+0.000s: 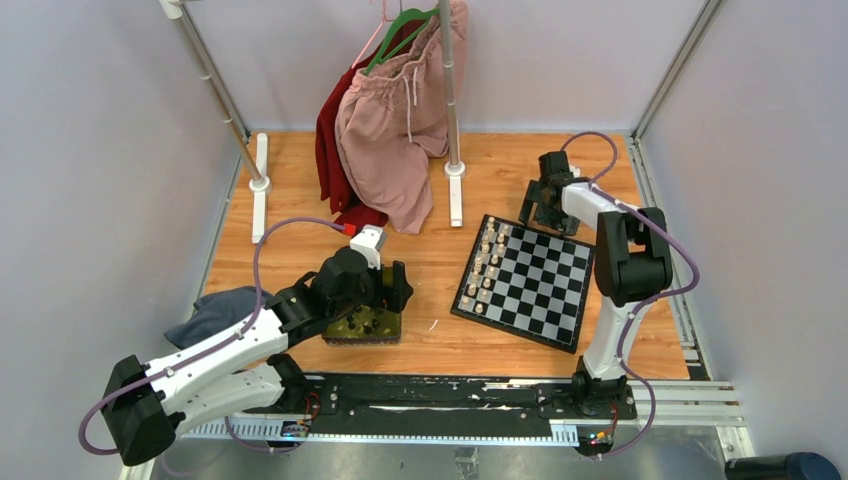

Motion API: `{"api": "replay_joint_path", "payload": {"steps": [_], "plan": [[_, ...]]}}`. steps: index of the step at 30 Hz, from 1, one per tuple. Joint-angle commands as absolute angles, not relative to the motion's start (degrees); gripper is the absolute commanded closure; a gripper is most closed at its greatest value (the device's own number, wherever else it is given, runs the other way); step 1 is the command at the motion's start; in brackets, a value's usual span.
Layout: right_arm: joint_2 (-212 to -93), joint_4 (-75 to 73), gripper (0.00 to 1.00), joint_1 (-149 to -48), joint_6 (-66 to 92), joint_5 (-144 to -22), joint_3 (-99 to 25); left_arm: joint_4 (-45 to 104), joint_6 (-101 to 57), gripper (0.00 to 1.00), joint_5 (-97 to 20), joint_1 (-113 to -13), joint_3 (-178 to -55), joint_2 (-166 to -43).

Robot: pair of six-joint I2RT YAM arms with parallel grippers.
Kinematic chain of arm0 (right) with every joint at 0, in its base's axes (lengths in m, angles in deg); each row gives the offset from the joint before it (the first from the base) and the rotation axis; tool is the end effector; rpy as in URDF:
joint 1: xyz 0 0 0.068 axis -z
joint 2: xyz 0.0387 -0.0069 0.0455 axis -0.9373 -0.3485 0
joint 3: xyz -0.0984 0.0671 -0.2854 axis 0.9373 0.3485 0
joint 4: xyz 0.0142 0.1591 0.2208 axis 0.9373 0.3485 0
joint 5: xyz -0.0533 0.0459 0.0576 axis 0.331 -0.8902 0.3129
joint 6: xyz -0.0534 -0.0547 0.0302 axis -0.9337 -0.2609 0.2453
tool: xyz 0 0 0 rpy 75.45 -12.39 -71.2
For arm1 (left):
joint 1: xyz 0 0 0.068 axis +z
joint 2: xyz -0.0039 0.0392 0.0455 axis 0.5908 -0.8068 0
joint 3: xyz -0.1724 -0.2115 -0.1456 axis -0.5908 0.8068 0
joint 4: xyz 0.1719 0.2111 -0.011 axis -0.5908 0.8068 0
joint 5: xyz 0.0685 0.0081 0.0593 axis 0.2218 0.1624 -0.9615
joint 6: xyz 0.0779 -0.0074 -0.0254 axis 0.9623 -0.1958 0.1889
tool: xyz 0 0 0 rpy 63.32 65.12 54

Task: Set up the chess pieces on the board
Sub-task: Move the chessboard to the center of the board.

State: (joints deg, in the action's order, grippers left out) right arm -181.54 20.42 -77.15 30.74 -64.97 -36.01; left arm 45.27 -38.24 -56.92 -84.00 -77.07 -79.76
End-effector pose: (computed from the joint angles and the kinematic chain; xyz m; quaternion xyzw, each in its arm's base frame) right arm 0.4436 0.0459 0.1737 0.1668 0.9425 -0.0040 0.2895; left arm 0.1539 -0.1505 0.2475 0.1107 0.8652 -0.2323 0.4304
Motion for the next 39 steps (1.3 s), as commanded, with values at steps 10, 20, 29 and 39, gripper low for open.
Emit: {"api": "replay_joint_path", "payload": {"steps": [10, 20, 29, 39], "plan": [[-178.21, 24.90, 0.03, -81.89, 33.06, -65.55, -31.61, 43.25, -38.55, 0.00, -55.47, -83.76, -76.23, -80.59], [-176.28, 29.53, 0.03, -79.64, 27.98, -61.31, -41.59, 42.15, -37.77, 0.00, -55.03, -83.76, -77.43, -83.22], [-165.33, 33.31, 0.03, -73.11, 29.73, -58.16, -31.62, 40.54, -36.09, 0.00, -54.64, -83.76, -80.56, -89.05], [-148.66, 33.04, 0.20, -70.14, 36.32, -56.70, -12.61, 36.96, -35.91, 0.00, -52.20, -83.76, -83.30, -95.89]]}}
